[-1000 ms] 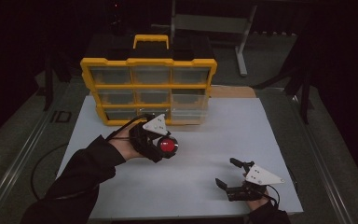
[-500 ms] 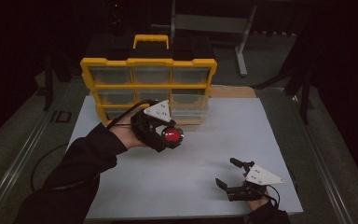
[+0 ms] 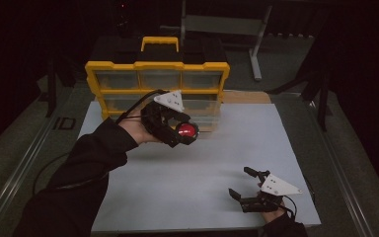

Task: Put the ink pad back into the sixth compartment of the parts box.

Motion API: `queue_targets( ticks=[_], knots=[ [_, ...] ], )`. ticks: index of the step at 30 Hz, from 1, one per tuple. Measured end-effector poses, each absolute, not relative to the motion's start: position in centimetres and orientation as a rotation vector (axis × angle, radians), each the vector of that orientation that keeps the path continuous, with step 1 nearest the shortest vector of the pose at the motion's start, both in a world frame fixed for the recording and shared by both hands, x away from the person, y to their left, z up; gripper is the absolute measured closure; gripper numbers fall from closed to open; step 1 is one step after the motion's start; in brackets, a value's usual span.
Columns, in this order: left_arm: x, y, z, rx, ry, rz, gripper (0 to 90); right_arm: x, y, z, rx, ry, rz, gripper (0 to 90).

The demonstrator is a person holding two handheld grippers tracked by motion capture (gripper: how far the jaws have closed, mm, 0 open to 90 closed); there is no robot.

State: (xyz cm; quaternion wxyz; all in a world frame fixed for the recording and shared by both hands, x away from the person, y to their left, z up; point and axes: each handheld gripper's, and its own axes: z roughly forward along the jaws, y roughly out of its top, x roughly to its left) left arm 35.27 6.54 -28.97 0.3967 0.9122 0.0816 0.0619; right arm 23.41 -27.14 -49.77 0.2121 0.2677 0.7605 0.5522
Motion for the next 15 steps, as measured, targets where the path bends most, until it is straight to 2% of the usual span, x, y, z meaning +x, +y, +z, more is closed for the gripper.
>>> queue_targets(
  ticks=[15],
  knots=[
    [38.2, 6.1, -26.8, 2.249, 0.319, 0.177, 30.4, 23.4, -27.1, -49.7, 0.736, 2.113, 1.53, 9.6]
  ],
)
